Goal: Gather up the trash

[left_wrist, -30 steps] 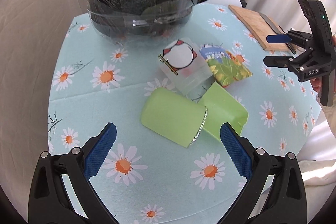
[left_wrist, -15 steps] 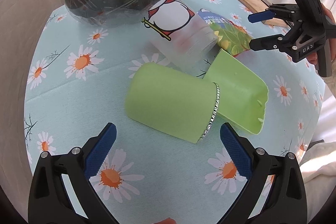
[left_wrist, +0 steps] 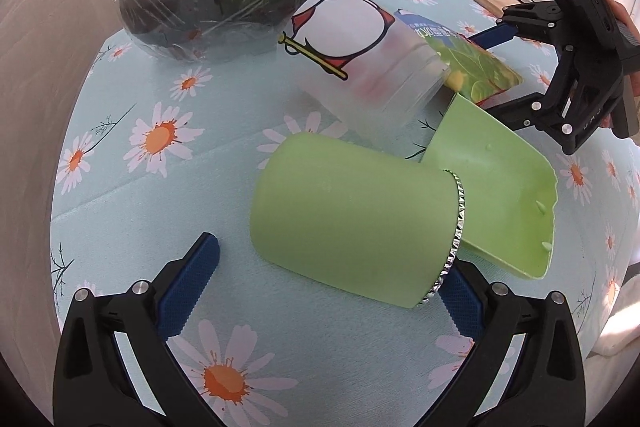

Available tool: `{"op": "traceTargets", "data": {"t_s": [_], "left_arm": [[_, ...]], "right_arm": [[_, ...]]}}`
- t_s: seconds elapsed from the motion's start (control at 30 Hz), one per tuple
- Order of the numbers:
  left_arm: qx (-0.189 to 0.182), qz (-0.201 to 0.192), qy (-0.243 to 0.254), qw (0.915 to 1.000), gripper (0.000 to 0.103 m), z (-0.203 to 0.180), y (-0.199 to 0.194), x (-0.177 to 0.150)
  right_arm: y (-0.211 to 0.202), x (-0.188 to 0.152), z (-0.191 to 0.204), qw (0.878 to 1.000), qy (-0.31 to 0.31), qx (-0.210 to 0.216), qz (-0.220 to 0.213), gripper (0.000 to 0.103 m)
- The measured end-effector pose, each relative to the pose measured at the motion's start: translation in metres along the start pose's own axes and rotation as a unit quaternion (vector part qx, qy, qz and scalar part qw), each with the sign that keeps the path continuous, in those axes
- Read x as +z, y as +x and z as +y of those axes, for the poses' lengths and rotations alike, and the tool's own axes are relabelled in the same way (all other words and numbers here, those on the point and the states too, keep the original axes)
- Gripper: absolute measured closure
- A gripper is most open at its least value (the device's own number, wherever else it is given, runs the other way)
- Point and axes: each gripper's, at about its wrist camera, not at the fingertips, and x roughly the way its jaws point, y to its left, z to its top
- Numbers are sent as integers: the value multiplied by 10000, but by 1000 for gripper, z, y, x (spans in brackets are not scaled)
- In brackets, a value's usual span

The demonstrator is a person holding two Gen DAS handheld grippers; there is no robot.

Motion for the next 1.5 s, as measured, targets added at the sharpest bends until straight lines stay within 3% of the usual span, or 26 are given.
{"op": "traceTargets", "data": {"t_s": [0.27, 0.57, 0.7, 0.77, 0.87, 0.9, 0.97, 1.03, 1.17, 1.23, 1.5], "left_arm": [[-14, -506, -6, 9987, 4, 1, -3, -10], [-42, -524, 93, 9986, 5, 0, -3, -4], [-242, -553, 207, 9980, 6, -1, -4, -4], [-271, -574, 243, 9977, 6, 0, -5, -2], [-400, -548, 323, 9972, 20, 0, -6, 3], [-409, -528, 351, 9971, 20, -1, -6, 4], [-426, -491, 437, 9969, 20, -3, -6, 5], [-395, -448, 444, 9972, 20, -5, -7, 6], [-335, -420, 272, 9982, 20, 1, -13, 6], [-338, -441, 128, 9984, 20, 5, -20, 4], [-22, -391, -350, 9986, 20, 15, -40, -5]], "right_arm": [[-18, -22, -3, 9979, -65, 29, -646, 6], [-31, -31, 6, 9969, -62, -229, -755, 9], [-41, -28, 8, 9949, 261, -21, -976, 10], [-48, -28, 4, 9938, 356, 100, -1051, 36], [-46, -28, 2, 9946, 334, 250, -947, 45], [-47, -29, 3, 9944, 314, 279, -967, 47], [-50, -30, 6, 9930, 372, 426, -1034, 62], [-51, -29, 2, 9912, 489, 570, -1093, 68], [-60, -33, 1, 9905, 509, 669, -1089, 80], [-61, -32, -3, 9900, 561, 678, -1104, 93], [-83, -51, -12, 9866, 1083, 386, -1159, 94]]}}
